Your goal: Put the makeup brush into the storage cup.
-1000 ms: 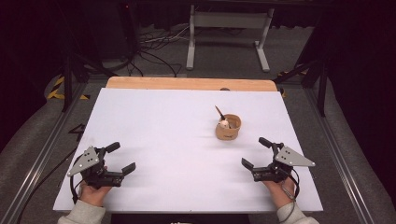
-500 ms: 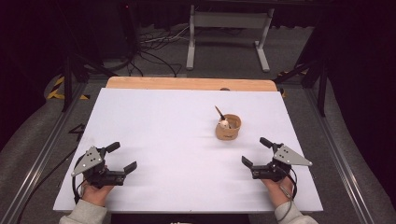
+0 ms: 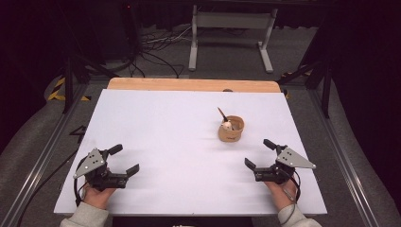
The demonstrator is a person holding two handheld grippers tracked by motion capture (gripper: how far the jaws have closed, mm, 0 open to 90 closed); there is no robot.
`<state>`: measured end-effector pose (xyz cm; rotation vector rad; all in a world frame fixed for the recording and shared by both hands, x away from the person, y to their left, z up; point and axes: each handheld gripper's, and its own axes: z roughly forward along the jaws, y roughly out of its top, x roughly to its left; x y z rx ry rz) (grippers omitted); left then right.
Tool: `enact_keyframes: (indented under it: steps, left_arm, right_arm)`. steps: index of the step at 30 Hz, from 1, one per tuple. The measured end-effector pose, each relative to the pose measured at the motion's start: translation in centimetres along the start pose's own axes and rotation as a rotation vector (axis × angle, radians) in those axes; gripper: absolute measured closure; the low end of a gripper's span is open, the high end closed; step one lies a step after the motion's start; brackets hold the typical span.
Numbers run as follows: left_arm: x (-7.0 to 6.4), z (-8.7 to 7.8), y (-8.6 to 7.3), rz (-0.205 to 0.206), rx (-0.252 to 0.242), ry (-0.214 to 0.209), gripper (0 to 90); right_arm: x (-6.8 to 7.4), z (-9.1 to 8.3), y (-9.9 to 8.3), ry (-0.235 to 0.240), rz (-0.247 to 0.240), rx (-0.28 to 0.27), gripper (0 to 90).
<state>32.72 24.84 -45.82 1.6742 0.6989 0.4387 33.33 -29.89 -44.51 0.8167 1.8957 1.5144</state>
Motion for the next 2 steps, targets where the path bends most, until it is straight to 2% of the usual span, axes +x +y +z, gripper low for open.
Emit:
enact_keyframes:
  steps: [2]
  left_arm:
    - [0.0, -0.05, 0.01, 0.002, -0.004, 0.002, 0.6]
  right_arm:
    - [0.02, -0.03, 0.06, 0.001, 0.002, -0.004, 0.0]
